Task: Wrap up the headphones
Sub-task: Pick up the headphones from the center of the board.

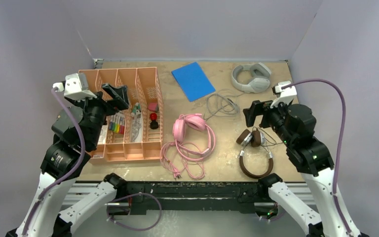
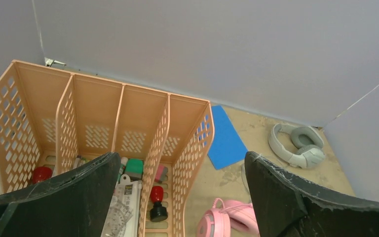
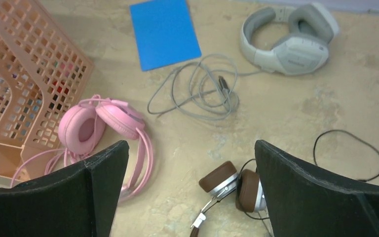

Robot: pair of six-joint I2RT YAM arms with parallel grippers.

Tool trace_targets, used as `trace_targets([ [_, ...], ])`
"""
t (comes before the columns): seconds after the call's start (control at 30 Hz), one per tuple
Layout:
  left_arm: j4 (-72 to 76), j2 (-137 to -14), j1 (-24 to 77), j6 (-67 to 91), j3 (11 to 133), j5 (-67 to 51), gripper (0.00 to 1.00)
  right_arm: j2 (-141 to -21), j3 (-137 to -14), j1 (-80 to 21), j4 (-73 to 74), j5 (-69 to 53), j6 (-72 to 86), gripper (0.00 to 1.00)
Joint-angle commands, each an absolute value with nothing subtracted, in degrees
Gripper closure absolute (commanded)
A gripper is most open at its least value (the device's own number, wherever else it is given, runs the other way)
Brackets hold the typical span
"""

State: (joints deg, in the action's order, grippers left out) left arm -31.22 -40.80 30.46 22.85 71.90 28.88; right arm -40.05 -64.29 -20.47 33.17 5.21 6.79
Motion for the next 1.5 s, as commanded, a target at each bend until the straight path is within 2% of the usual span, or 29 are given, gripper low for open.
trace_targets([
  [0.0,-32.2,-39.5,27.5,24.3,70.8,24.8,0.03,-41.5,-62.4,-22.0,31.2,9.6,11.1,0.01],
  [0.43,-35.1,-40.7,24.5,27.3,68.7,20.1,0.03,-54.4,-61.5,-23.4,28.9,13.2,21.1,0.01],
  [0.57,-36.4,-42.5,24.4,27.9,68.6,19.7,0.03,-57.4,-58.4,-23.6,25.3,7.3,22.4,0.01],
  [0.87,-34.6,-46.7,24.2,28.7,67.0,15.7,0.03,-67.6,-51.7,-24.8,11.6,-17.7,23.0,0.02],
  [0.97,-34.1,-48.2,24.2,29.6,66.1,13.5,0.03,-73.8,-51.4,-28.1,10.9,-17.9,23.1,0.05],
  [1.23,-29.8,-49.3,24.2,34.3,61.2,4.4,0.03,-87.5,-52.0,-33.2,13.7,-6.3,18.5,0.15],
  [1.3,-29.5,-49.8,24.2,34.7,60.8,2.8,0.03,-90.1,-51.1,-33.9,12.3,-6.8,18.0,0.18],
  [1.47,-27.7,-50.7,24.2,35.6,59.9,-0.7,0.03,-90.7,-45.8,-34.2,4.8,-10.5,21.2,0.33],
])
